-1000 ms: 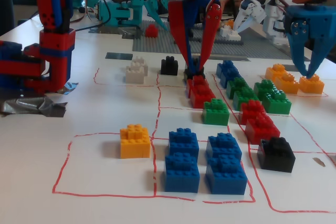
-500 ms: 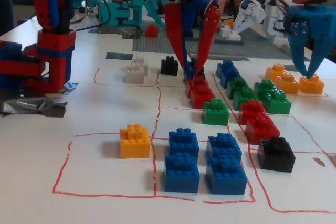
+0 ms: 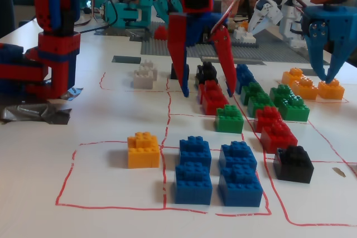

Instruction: Grab the block and put it in the grey marker

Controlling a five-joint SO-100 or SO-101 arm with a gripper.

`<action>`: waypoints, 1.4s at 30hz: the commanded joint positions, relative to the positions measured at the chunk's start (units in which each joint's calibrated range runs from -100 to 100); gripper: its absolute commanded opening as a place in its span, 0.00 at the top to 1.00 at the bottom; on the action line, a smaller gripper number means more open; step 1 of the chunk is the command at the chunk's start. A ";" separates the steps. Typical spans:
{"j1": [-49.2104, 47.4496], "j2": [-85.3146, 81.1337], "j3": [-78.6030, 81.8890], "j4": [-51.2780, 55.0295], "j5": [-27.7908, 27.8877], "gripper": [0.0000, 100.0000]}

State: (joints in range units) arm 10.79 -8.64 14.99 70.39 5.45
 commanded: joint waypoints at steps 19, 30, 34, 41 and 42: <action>-0.88 4.43 -11.08 -1.54 -1.51 0.71; -1.96 7.65 -13.44 -1.71 -2.20 0.70; -2.16 8.80 -13.99 -1.87 -2.34 0.70; -2.65 11.36 -15.89 -1.71 -3.17 0.69; -2.75 11.77 -16.26 -1.71 -3.27 0.69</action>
State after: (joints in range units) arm 9.04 4.96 4.09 69.50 2.61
